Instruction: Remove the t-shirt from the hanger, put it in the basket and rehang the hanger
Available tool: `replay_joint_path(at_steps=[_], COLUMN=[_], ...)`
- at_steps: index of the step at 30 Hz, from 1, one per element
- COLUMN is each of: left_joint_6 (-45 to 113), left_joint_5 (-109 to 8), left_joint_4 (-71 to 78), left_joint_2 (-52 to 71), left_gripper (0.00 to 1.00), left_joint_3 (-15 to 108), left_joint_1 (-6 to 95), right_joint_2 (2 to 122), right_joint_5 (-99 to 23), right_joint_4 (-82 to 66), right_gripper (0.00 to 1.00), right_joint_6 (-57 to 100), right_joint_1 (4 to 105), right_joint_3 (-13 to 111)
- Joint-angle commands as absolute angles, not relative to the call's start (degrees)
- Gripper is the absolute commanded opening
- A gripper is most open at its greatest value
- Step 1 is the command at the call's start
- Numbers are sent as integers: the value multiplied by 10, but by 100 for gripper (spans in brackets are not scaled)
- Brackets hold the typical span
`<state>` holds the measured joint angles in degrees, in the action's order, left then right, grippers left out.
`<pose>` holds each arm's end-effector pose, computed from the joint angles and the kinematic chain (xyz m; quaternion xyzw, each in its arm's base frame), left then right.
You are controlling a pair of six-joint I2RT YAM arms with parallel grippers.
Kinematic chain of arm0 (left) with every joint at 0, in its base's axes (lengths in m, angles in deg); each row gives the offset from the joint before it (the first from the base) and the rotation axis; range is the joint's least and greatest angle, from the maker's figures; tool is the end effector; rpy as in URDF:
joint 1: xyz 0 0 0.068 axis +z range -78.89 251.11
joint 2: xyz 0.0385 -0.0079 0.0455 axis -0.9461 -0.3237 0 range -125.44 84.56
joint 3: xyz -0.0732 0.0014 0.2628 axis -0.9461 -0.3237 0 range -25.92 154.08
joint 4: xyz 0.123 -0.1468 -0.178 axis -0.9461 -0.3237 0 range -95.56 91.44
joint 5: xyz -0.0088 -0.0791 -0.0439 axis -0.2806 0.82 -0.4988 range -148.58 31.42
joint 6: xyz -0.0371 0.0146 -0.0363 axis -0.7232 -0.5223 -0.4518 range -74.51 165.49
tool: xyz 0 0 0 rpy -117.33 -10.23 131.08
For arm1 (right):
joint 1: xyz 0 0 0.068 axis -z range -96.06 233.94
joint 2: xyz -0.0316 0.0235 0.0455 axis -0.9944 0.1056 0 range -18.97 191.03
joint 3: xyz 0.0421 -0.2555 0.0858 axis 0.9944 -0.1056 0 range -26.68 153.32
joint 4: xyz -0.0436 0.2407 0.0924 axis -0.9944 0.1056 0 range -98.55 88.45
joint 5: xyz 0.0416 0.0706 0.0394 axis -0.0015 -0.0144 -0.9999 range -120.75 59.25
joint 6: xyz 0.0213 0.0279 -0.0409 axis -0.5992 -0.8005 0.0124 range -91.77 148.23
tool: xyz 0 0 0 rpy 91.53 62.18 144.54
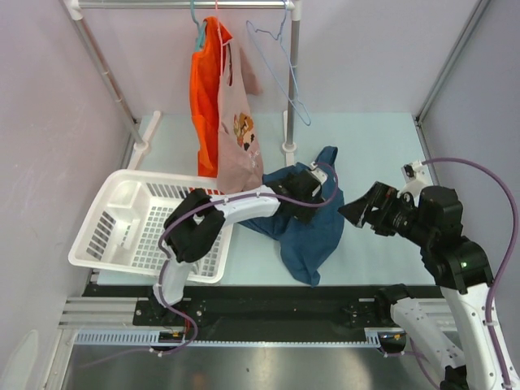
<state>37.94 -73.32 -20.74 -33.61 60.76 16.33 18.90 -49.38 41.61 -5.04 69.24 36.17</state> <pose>0.2664 -0.3616 0.1821 0.3409 0.8794 -0.0557 0.3276 0.0996 0.0378 0.3876 0.0488 0.8361 0.3399 0.4277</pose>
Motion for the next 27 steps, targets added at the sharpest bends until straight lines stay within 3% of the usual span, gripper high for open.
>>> replay_joint_path(at_steps=[1, 7, 9, 10, 11, 14, 16, 18, 22, 27], left_joint_6=[450, 431, 425, 412, 407, 393, 397, 401, 379, 345], left_joint_5=[-707, -590, -534, -523, -509, -520, -534, -563, -546, -532], left_joint_4=[-213, -251, -244, -240, -232, -219, -219, -236, -237, -213], left_joint_2=[-354, -419, -415, -411, -406, -372, -345, -328, -239, -42], left_gripper=[100, 99, 87, 80, 56, 24, 18, 0, 0, 0], left_joint_3=[638, 660, 639, 629, 619, 572, 555, 557, 530, 482], left_joint_1=[192, 225, 223, 220, 215, 178, 134, 106, 77, 78], right_joint_2=[154, 121, 111, 109, 108, 109, 108, 107, 103, 96], right_joint_5=[-512, -496, -492, -488, -487, -485, -484, -484, -481, -466], right_joint_4=[428, 443, 449, 452, 455, 462, 462, 462, 460, 462], right_gripper=[99, 100, 100, 100, 100, 100, 100, 100, 100, 100], right_joint_6=[-54, -53, -49, -47, -45, -38, -39, -38, -40, -55], right_joint_1=[694, 694, 694, 694, 694, 694, 694, 694, 694, 694], right_joint_3=[348, 335, 337, 339, 340, 343, 344, 344, 341, 352])
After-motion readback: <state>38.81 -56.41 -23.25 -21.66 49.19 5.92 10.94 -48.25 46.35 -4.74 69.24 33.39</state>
